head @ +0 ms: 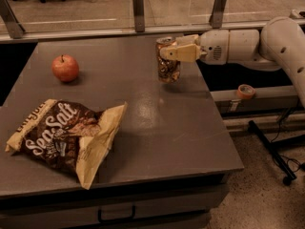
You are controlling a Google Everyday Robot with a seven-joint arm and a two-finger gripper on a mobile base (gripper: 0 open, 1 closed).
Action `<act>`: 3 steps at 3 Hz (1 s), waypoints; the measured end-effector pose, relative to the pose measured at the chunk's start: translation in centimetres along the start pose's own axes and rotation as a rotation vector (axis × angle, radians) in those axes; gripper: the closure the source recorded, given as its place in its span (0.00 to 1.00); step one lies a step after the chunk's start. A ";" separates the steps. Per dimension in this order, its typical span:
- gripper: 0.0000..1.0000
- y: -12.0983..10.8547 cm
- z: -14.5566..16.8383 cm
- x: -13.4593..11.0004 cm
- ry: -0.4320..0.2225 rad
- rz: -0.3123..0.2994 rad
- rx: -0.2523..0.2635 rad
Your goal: Place orange can upright
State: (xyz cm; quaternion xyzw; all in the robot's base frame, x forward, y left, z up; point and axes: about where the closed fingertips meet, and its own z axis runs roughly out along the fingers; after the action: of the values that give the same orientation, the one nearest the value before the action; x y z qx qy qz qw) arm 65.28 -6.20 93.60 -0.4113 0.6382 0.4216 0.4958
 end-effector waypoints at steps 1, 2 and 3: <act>0.12 -0.2 -0.4 0.8 -0.022 -0.043 0.023; 0.00 -0.4 -0.8 1.6 -0.046 -0.052 0.049; 0.00 -0.7 -1.7 2.1 -0.049 -0.052 0.082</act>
Offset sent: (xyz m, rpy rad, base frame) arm -0.0016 -0.0251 -0.0248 0.0398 -0.0924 -0.0929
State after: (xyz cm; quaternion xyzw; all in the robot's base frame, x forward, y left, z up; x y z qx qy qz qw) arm 65.12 -8.21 91.74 -0.3967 0.6315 0.3921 0.5387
